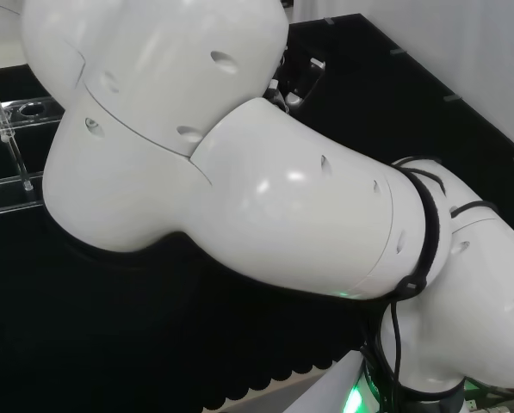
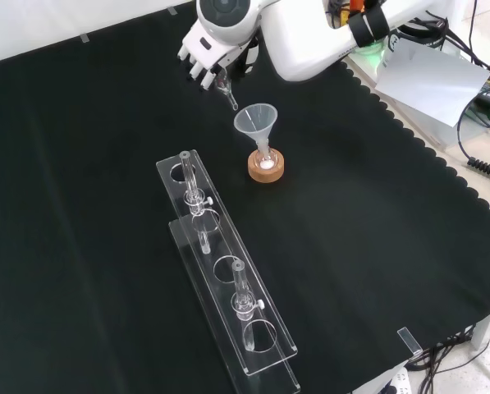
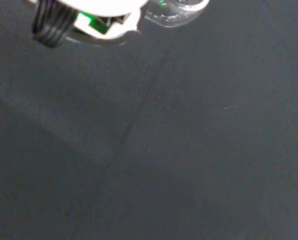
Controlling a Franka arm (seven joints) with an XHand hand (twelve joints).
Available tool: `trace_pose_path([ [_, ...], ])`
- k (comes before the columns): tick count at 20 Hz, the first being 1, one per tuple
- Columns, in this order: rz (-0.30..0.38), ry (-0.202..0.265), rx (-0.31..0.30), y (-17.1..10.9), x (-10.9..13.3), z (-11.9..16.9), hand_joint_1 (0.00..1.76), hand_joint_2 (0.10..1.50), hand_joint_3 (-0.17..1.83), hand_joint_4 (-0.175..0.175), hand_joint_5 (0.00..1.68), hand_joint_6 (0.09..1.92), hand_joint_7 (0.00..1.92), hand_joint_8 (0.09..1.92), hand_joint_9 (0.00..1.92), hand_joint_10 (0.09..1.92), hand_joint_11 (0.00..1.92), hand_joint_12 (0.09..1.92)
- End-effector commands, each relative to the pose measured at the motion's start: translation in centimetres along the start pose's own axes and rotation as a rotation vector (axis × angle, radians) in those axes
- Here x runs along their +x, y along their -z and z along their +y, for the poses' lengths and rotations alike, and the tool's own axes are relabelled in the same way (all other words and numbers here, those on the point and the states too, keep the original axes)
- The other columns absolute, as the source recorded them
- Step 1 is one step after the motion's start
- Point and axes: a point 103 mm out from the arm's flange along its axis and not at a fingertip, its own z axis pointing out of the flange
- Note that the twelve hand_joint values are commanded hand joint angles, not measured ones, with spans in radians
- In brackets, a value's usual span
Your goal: Put the weighing funnel back on the table.
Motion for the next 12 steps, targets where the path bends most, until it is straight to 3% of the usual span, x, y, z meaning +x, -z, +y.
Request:
trace_pose_path([
  [1, 0.024, 0.009, -0.006, -0.5, -0.4, 0.6, 1.09, 0.66, 0.78, 0.175, 1.13, 0.98, 0.80, 0.67, 1.13, 0.40, 0.83, 1.04],
  [12, 0.148, 0.021, -0.009, -3.4, -1.4, 3.2, 1.09, 0.66, 0.78, 0.175, 1.13, 0.98, 0.80, 0.67, 1.13, 0.40, 0.83, 1.04],
])
